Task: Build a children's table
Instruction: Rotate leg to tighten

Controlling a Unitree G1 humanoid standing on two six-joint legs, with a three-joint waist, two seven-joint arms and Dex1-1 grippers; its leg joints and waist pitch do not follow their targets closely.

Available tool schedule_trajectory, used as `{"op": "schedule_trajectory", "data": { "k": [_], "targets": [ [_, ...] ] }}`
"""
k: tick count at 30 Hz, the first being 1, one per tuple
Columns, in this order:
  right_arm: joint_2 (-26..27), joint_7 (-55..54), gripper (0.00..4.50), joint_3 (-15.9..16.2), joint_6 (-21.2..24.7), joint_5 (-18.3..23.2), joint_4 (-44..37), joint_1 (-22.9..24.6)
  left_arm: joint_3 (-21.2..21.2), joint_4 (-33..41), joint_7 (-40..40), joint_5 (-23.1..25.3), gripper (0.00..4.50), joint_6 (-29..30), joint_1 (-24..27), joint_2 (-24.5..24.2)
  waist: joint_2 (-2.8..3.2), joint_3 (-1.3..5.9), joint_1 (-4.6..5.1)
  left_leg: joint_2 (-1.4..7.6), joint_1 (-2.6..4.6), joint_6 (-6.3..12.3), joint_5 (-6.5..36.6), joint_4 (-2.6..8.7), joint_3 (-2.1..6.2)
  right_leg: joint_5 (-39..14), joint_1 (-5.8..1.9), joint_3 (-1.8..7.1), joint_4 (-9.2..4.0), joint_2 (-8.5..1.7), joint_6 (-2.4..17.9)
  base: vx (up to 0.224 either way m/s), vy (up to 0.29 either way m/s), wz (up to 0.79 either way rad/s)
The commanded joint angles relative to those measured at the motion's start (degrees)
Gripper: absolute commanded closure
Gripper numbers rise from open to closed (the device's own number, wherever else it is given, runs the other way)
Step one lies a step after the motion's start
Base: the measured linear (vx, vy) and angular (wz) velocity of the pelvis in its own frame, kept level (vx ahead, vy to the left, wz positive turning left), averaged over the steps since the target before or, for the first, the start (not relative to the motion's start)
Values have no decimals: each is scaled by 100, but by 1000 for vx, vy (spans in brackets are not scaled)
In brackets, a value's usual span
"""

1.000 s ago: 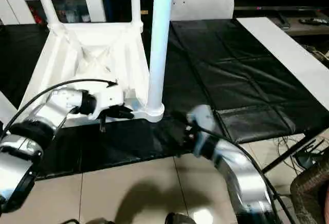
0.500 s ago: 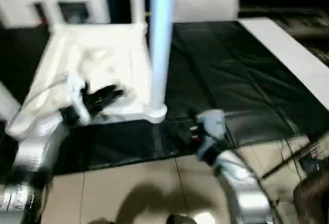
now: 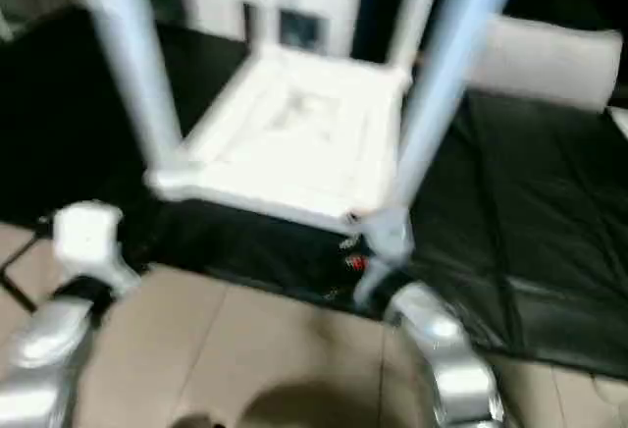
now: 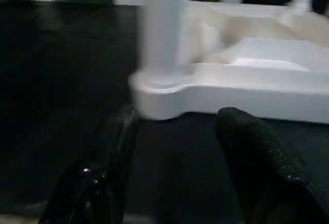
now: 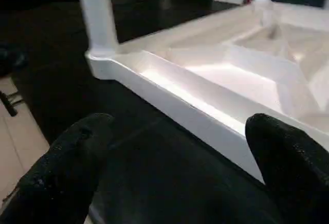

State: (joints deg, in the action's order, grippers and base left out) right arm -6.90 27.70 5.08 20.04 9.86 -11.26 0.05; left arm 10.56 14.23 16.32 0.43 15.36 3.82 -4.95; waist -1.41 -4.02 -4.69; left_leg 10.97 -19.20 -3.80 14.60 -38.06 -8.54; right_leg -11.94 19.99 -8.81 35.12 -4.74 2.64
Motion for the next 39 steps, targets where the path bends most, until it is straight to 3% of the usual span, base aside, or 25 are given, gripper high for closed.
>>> {"op": "schedule_trajectory", "data": {
  "k": [1, 2, 3, 4, 5, 7, 8, 9, 11, 15, 17, 18, 19, 20, 24, 25, 26, 28, 30, 31, 34, 35, 39],
  "targets": [
    [-101, -83, 0, -163, 32, 71, -128, 80, -137, 223, -72, 113, 142, 138, -3, 110, 109, 78, 186, 418, 300, -640, 3897, 938, 138, -2017, 161, 406, -573, -338, 344, -25, 61, 13],
    [-99, -92, 0, -163, -9, 69, -141, 104, -108, 218, -102, 135, 120, 236, -43, 99, 82, 55, 210, 341, 347, -611, 3963, 876, 137, -2668, 179, 401, -688, -375, 214, -25, 61, 13],
    [-97, -99, 0, -165, -20, 76, -147, 115, -89, 222, -141, 147, 107, 322, -71, 92, 14, 95, 235, 255, 367, -466, 3703, 791, 153, -3576, 139, 421, -845, -457, -78, 0, 0, 0],
    [-97, -99, 0, -165, -20, 76, -147, 115, -89, 222, -141, 147, 107, 322, -71, 92, -13, 118, 263, 232, 338, -387, 3460, 780, 164, -3759, 100, 435, -879, -492, -180, -54, 33, -9],
    [-89, -113, 0, -156, -58, 52, -141, 108, -78, 111, -118, 30, 100, 338, -229, -23, 47, 173, 341, 260, 168, -269, 2972, 867, 226, -3589, -84, 437, -888, -537, -273, -54, 33, -9],
    [-89, -124, 0, -142, -73, 26, -133, 92, -97, 55, -140, -5, 87, 359, -313, -117, -2, 220, 399, 287, 76, -225, 2716, 915, 252, -3145, -148, 465, -816, -528, -232, 0, 0, 0],
    [-72, -164, 0, -130, -35, 19, -130, 76, -90, -11, -149, -46, 87, 400, -398, -163, 2, 234, 411, 296, 20, -191, 2454, 928, 249, -2845, -137, 508, -795, -543, -122, 0, 0, 0],
    [-61, -189, 0, -126, -10, 20, -130, 69, -82, -43, -144, -73, 67, 415, -437, -173, -18, 198, 451, 287, 19, -145, 2410, 918, 217, -2962, -72, 516, -821, -541, -59, -59, 8, -5],
    [-78, -285, 0, -94, 16, -32, -137, 62, -103, -87, -183, -11, 56, 522, -509, -168, -37, 169, 531, 260, 42, -113, 2464, 862, 209, -3502, -34, 469, -904, -569, -95, 0, 0, 0],
    [-64, -460, 0, -126, 27, -64, -75, 73, -156, -145, -289, 64, 33, 646, -516, -74, -34, 182, 584, 238, 86, -59, 2372, 818, 194, -3572, 28, 459, -943, -554, -135, 0, 0, 0],
    [-55, -517, 0, -160, -23, -78, -27, 65, -133, -171, -383, 46, 11, 569, -530, -51, -36, 189, 591, 258, 40, -36, 2321, 842, 200, -3389, 5, 468, -911, -545, -94, 0, 0, 0],
    [-59, -527, 0, -164, -59, -92, -3, 55, -85, -186, -450, 7, 11, 521, -558, -32, 6, 190, 589, 266, 30, -44, 2339, 853, 208, -3310, -2, 470, -890, -542, -66, 0, 0, 0],
    [-59, -527, 0, -164, -59, -92, -3, 55, -85, -186, -450, 7, 4, 521, -558, -32, -7, 194, 598, 279, 11, -51, 2369, 871, 208, -3170, -8, 473, -878, -527, -30, 0, 0, 0],
    [-51, -518, 0, -174, -79, -66, 12, 49, -35, -196, -499, -36, 4, 505, -592, -27, -20, 203, 582, 272, 44, -33, 2345, 857, 186, -3075, 21, 503, -870, -533, 39, 0, 0, 0],
    [-52, -522, 0, -176, -112, -43, 18, 30, 11, -248, -540, -62, 4, 519, -665, -79, -11, 230, 556, 294, -8, 5, 2010, 872, 174, -2648, -7, 558, -795, -532, 199, 0, 0, 0],
    [-58, -538, 0, -147, -150, -42, 42, 4, 6, -327, -506, -76, 4, 498, -730, -136, -11, 271, 541, 310, -55, 28, 1635, 882, 151, -2026, -26, 609, -695, -512, 391, 0, 0, 0],
    [-61, -539, 0, -120, -171, -42, 62, -17, -2, -400, -494, -67, 4, 501, -795, -172, -1, 278, 517, 324, -37, 25, 1631, 896, 123, -1766, 6, 633, -649, -492, 511, 0, 0, 0],
    [-65, -529, 0, -88, -197, -57, 92, -41, 3, -518, -515, -43, 4, 510, -901, -221, -14, 273, 520, 283, -15, 18, 1920, 874, 93, -2121, 59, 643, -673, -469, 467, 0, 0, 0],
    [-72, -510, 0, -53, -229, -68, 138, -80, 27, -711, -525, -92, 4, 495, -1074, -289, -32, 313, 512, 284, -38, 20, 1758, 860, 96, -1976, 44, 662, -653, -477, 490, 28, -9, 1],
    [-77, -495, 0, -45, -239, -69, 164, -107, 47, -819, -514, -121, 4, 473, -1171, -324, -24, 346, 481, 304, -97, 87, 1314, 861, 92, -1450, 15, 675, -583, -464, 576, 55, -22, -1],
    [-122, -402, 0, 4, -267, -82, 238, -207, 143, -1276, -584, -129, 4, 437, -1544, -437, -27, 389, 446, 281, -132, 204, 798, 821, 59, -795, -5, 700, -496, -453, 759, 63, -23, -2],
    [-144, -368, 0, 25, -271, -89, 279, -271, 235, -1674, -812, -48, 4, 378, -1844, -524, -58, 437, 442, 259, -134, 338, 318, 770, 38, -178, -30, 707, -406, -431, 921, 69, -22, -3],
    [-181, -302, 0, 67, -286, -75, 365, -369, 317, -2387, -928, -77, 4, 144, -2361, -638, -83, 485, 412, 241, -168, 687, -365, 692, 15, 663, -67, 724, -297, -451, 1161, 0, 0, 0]
  ]
}}
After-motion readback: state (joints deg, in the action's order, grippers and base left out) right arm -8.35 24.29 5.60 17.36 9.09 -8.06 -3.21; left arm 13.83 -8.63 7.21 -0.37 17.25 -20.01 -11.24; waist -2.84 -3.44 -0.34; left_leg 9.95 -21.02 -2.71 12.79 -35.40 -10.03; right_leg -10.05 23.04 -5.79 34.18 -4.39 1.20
